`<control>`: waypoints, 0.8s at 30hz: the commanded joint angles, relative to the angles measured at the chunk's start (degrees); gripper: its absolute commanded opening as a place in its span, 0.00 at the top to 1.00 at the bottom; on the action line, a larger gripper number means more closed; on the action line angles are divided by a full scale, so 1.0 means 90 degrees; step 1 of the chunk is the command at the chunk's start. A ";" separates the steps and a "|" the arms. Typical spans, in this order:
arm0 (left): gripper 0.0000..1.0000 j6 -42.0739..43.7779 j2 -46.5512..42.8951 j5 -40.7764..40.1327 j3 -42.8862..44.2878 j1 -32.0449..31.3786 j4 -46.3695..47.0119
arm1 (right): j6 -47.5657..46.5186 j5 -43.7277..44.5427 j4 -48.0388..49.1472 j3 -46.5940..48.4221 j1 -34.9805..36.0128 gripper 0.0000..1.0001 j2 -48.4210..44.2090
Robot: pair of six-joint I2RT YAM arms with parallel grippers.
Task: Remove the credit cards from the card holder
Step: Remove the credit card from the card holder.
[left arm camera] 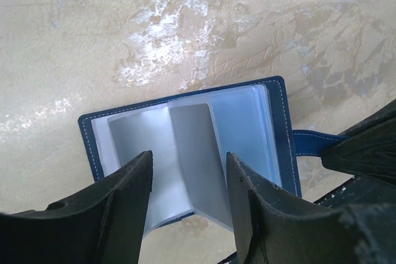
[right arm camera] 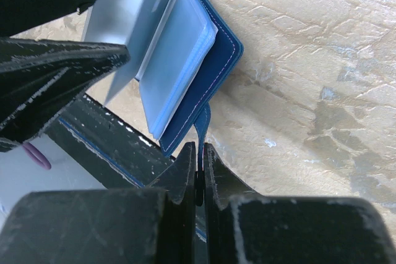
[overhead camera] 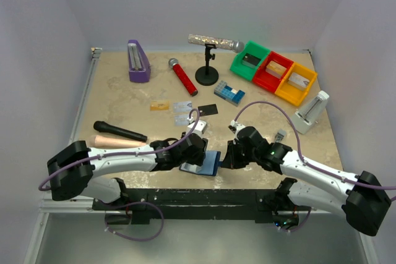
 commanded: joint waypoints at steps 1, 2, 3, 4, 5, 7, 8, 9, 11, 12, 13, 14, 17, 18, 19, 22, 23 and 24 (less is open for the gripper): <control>0.45 -0.0013 -0.0267 -0.0373 -0.0118 0.0009 -0.0210 | -0.0112 -0.0076 0.0021 0.0150 0.0000 1.00 -0.0161; 0.45 -0.0023 -0.0277 -0.0403 -0.0147 0.0019 -0.0229 | -0.0103 -0.0076 0.0041 0.0140 0.0000 1.00 -0.0161; 0.45 -0.0023 -0.0316 -0.0422 -0.0186 0.0019 -0.0239 | -0.0102 -0.0066 0.0031 0.0130 0.0000 1.00 -0.0161; 0.45 -0.0033 -0.0336 -0.0452 -0.0225 0.0028 -0.0259 | -0.0112 -0.0066 0.0031 0.0130 0.0000 1.00 -0.0171; 0.45 -0.0052 -0.0365 -0.0471 -0.0255 0.0038 -0.0288 | -0.0112 -0.0056 0.0021 0.0130 0.0000 1.00 -0.0171; 0.45 -0.0071 -0.0433 -0.0510 -0.0352 0.0077 -0.0317 | -0.0112 -0.0037 0.0002 0.0120 0.0000 1.00 -0.0190; 0.45 -0.0081 -0.0482 -0.0530 -0.0401 0.0087 -0.0318 | -0.0112 -0.0027 0.0002 0.0101 0.0000 1.00 -0.0200; 0.45 -0.0081 -0.0540 -0.0569 -0.0479 0.0106 -0.0318 | -0.0122 -0.0007 -0.0008 0.0101 0.0000 1.00 -0.0219; 0.45 -0.0120 -0.0648 -0.0598 -0.0596 0.0155 -0.0327 | -0.0132 0.0041 -0.0056 0.0110 0.0000 1.00 -0.0278; 0.45 -0.0130 -0.0706 -0.0608 -0.0674 0.0184 -0.0327 | -0.0141 0.0071 -0.0086 0.0111 0.0000 1.00 -0.0288; 0.45 -0.0140 -0.0765 -0.0618 -0.0723 0.0214 -0.0318 | -0.0142 0.0110 -0.0144 0.0120 0.0000 1.00 -0.0297; 0.44 -0.0150 -0.0824 -0.0628 -0.0792 0.0233 -0.0318 | -0.0142 0.0168 -0.0193 0.0130 0.0000 1.00 -0.0317; 0.41 -0.0189 -0.1009 -0.0686 -0.0890 0.0292 -0.0386 | -0.0151 0.0285 -0.0359 0.0198 0.0000 0.83 -0.0346; 0.41 -0.0199 -0.1048 -0.0706 -0.0909 0.0312 -0.0396 | -0.0161 0.0334 -0.0456 0.0228 0.0000 0.74 -0.0375; 0.41 -0.0208 -0.1126 -0.0716 -0.0938 0.0331 -0.0415 | -0.0171 0.0412 -0.0554 0.0266 0.0000 0.67 -0.0414; 0.40 -0.0257 -0.1341 -0.0696 -0.1046 0.0419 -0.0396 | -0.0190 0.0811 -0.1090 0.0539 0.0000 0.50 -0.0590; 0.40 -0.0267 -0.1409 -0.0657 -0.1085 0.0448 -0.0357 | -0.0210 0.0939 -0.1285 0.0676 0.0000 0.46 -0.0668; 0.40 -0.0267 -0.1487 -0.0618 -0.1124 0.0477 -0.0308 | -0.0229 0.1095 -0.1510 0.0793 0.0000 0.45 -0.0746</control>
